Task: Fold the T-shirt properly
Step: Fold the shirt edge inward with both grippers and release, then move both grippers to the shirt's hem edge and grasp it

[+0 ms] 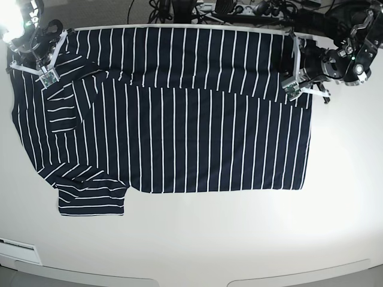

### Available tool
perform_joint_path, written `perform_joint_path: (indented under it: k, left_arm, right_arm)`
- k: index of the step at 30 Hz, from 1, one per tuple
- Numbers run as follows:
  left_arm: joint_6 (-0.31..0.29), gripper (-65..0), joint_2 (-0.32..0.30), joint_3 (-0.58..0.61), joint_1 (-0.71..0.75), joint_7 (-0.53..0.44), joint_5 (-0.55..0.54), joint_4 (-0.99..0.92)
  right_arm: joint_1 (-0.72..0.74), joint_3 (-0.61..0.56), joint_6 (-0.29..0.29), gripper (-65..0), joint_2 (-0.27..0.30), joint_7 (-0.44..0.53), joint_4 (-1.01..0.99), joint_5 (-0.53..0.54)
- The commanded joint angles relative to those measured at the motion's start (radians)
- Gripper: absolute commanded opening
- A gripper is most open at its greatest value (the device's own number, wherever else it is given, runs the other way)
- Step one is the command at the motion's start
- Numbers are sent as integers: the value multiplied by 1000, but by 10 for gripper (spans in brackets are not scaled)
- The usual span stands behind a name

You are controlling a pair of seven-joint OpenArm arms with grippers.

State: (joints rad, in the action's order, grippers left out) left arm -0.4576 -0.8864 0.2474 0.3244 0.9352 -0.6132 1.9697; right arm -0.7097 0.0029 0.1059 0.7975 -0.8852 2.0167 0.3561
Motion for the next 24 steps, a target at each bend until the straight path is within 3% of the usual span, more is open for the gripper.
perform_joint_path:
  k: [1,3,5,6,9,16,19,24]
  left_arm:
    - [-14,-650,-14,12,24,109,47,-12]
    - [-11,-650,-14,12,24,107,58,-12]
    - [40,-650,-14,12,24,108,55,-12]
    - [57,-602,-14,12,24,109,55,-12]
    - [61,-505,-14,12,24,108,55,-12]
    - [62,-498,-14,12,24,109,55,-10]
    - [63,-498,-14,12,19,103,59,21]
    - [194,-498,-14,-6,-24,42,151,121]
  right_arm:
    - [-8,4,1,-650,12,-24,4,3]
    - [-5,4,-37,-650,12,-24,4,-12]
    - [-5,4,-86,-650,12,-25,4,-66]
    - [-5,4,-103,-650,12,-25,4,-98]
    - [-5,4,-126,-562,12,-24,4,-172]
    - [39,5,-148,-542,12,-26,26,-175]
    - [76,5,-152,-499,12,-24,76,-177]
    - [132,5,-179,-468,12,13,154,-207]
